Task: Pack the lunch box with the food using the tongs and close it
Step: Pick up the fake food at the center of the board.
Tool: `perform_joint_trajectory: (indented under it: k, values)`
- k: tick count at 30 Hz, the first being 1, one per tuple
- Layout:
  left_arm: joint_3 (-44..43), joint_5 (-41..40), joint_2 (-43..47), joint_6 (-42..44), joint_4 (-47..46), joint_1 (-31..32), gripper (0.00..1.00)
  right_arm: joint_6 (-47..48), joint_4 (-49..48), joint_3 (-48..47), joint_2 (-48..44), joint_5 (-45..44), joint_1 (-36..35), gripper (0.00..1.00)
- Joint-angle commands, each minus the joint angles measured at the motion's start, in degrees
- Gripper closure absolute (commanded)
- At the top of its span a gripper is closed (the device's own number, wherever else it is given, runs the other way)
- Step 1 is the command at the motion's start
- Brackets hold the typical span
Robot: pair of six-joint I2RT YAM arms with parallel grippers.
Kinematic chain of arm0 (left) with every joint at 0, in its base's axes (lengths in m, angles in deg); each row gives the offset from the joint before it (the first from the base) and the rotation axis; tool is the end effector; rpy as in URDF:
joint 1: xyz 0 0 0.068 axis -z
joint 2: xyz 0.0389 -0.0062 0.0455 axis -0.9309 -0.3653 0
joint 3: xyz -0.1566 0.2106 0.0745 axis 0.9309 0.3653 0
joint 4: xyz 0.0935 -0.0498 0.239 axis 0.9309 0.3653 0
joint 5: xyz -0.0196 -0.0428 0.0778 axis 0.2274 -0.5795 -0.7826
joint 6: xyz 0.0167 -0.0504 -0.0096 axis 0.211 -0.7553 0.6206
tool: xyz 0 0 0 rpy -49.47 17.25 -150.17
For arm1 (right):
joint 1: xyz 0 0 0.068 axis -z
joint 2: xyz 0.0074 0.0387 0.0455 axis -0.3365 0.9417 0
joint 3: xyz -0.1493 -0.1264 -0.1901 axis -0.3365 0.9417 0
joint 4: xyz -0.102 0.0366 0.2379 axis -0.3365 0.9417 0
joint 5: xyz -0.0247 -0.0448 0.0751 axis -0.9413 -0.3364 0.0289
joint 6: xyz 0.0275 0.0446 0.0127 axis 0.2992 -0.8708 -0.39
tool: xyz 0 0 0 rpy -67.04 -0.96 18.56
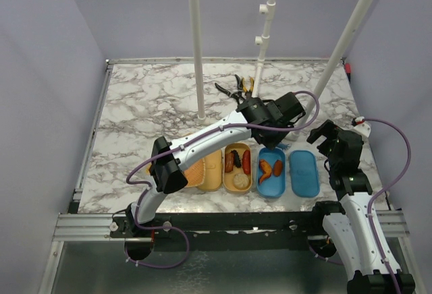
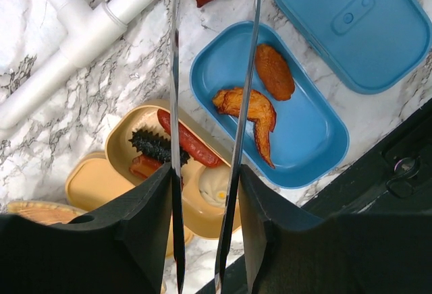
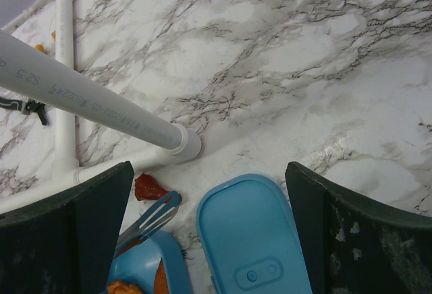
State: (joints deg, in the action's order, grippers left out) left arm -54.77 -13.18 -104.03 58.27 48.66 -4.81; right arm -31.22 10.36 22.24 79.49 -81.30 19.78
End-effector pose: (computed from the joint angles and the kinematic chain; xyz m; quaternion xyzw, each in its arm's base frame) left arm 0.2006 -0.3949 0.3421 0.3934 0.8780 -0.1068 0.2510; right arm 0.1488 -0.0090 0.2488 0.2703 0.7887 0.0315 0.5513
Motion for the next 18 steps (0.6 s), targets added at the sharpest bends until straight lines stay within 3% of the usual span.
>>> perform_joint_trajectory:
  k: [1,18]
  values:
    - [-4.4,0.1,-2.4,-1.0,2.3,0.3,0.57,0.9,-0.9,0.9,-0.7,0.2,0.1,0.0]
    - [-9.1,-0.3,-6.5,-2.5,4.3,-1.1,0.58,0.8,-0.7,1.0,-1.4,-0.6,0.1,0.0]
